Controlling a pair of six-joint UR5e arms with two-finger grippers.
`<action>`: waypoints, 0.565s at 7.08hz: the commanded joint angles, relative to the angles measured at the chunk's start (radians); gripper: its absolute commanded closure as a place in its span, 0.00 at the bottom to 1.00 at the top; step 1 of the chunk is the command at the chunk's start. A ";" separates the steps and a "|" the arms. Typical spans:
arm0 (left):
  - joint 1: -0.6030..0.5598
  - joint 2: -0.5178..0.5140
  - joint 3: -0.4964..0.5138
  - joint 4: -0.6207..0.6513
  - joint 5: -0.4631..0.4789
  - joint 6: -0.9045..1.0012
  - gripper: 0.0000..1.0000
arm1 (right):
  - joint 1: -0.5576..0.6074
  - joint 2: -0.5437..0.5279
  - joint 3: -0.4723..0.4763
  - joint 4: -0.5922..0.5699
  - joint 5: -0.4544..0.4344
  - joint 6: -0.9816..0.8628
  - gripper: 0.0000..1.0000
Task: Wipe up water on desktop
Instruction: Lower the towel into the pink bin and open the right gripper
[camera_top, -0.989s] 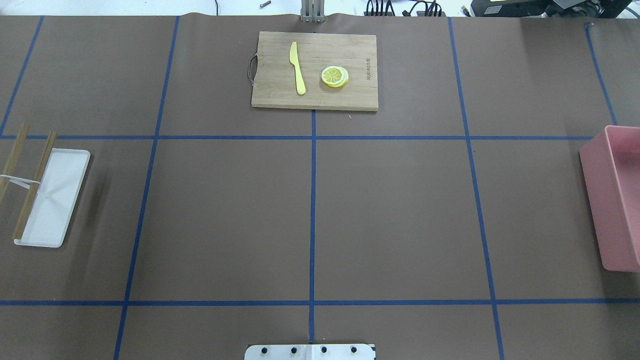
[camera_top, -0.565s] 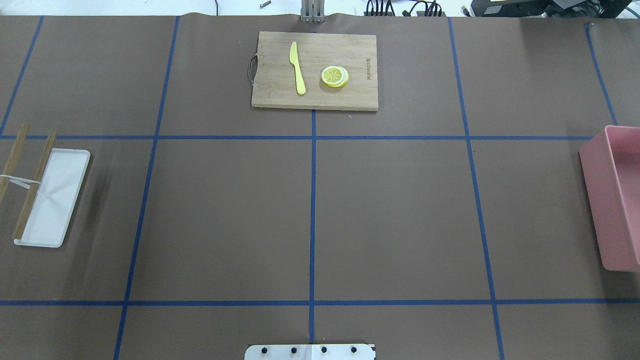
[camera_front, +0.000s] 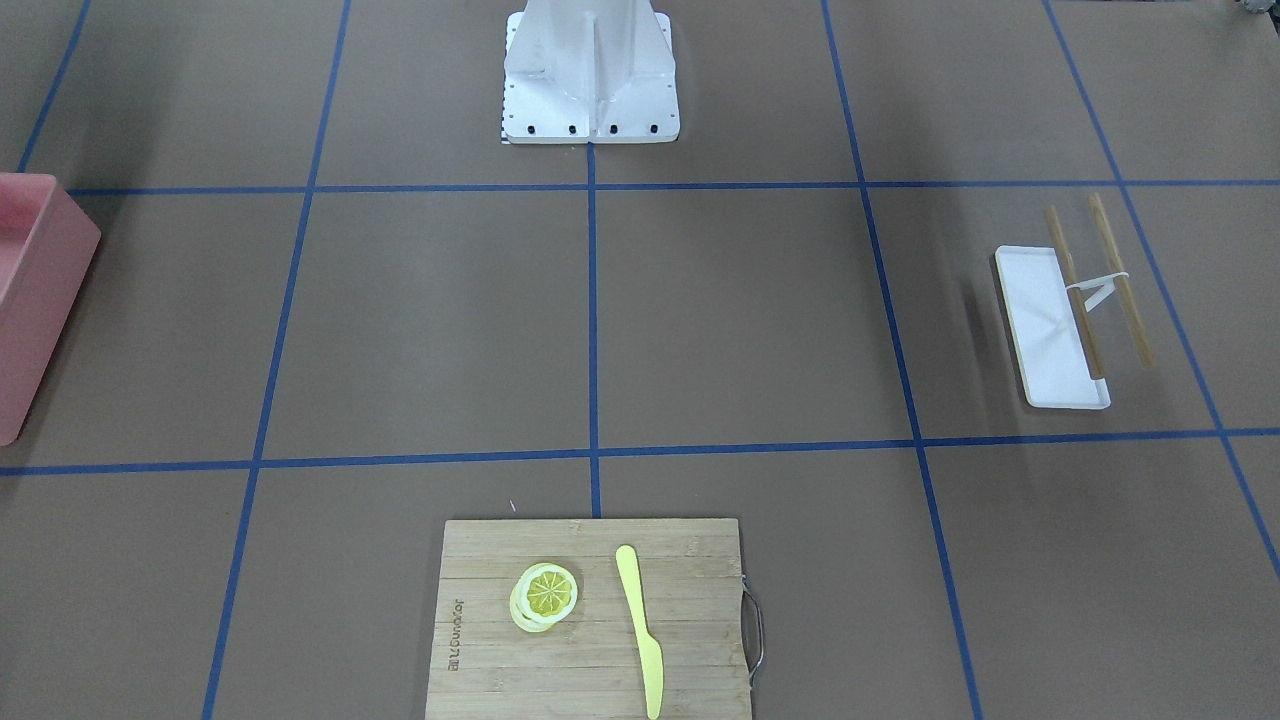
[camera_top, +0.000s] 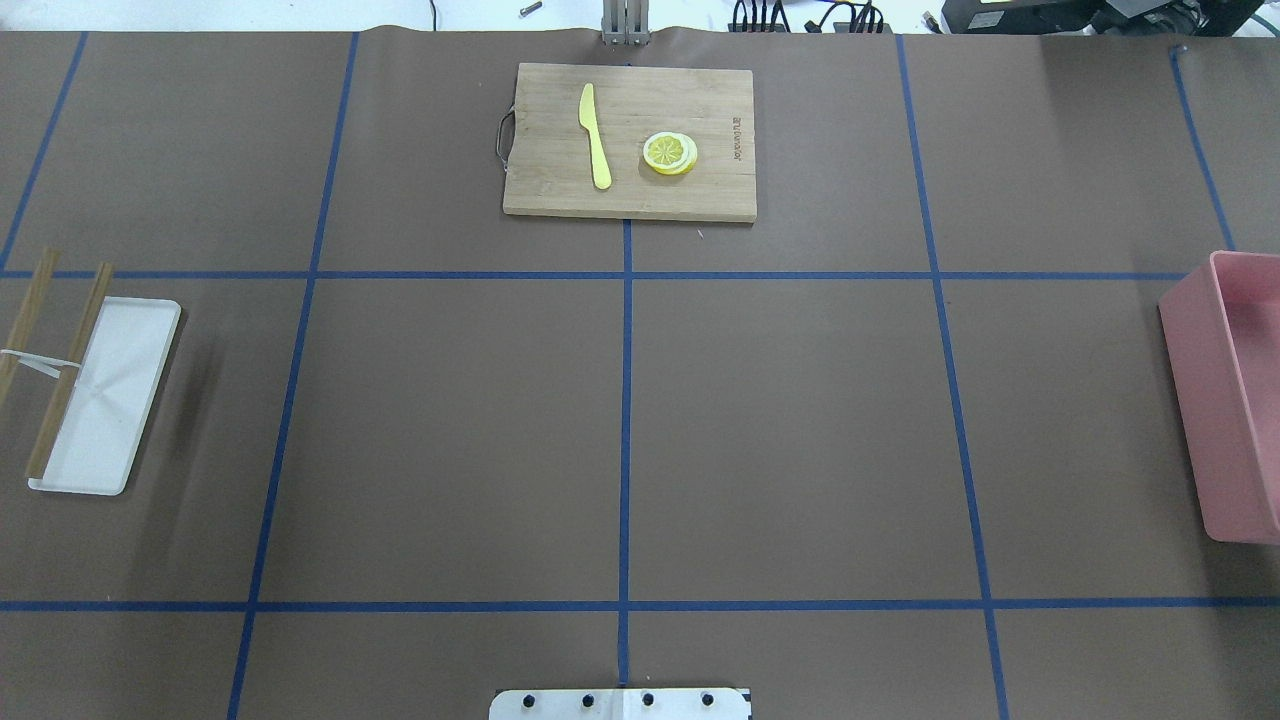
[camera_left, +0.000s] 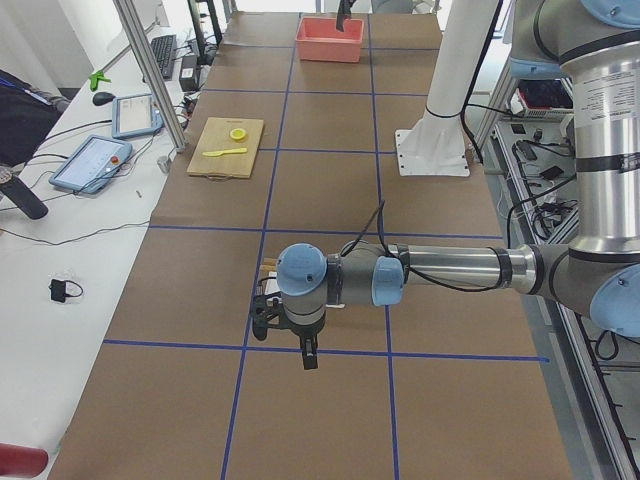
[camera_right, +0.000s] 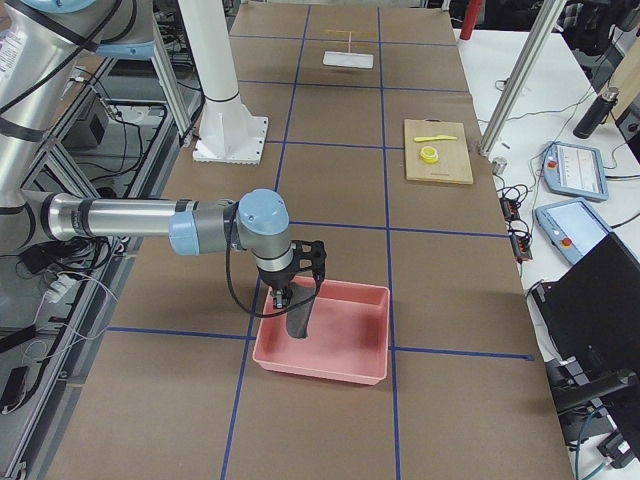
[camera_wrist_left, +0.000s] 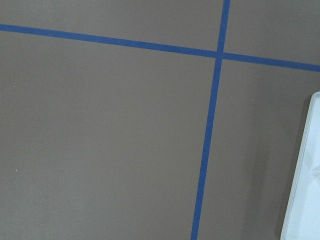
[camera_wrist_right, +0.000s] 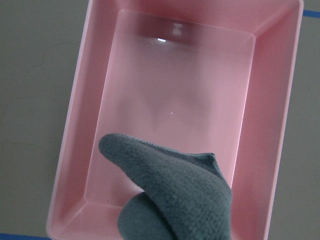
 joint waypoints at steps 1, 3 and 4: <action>0.000 0.001 -0.002 -0.002 0.000 0.000 0.02 | -0.040 0.000 -0.011 0.005 0.001 0.001 0.95; 0.000 0.001 -0.002 -0.002 0.000 0.000 0.02 | -0.053 -0.010 -0.011 0.005 -0.001 -0.008 0.74; 0.000 0.001 -0.002 -0.002 0.000 0.000 0.02 | -0.066 -0.010 -0.011 0.005 -0.018 -0.010 0.04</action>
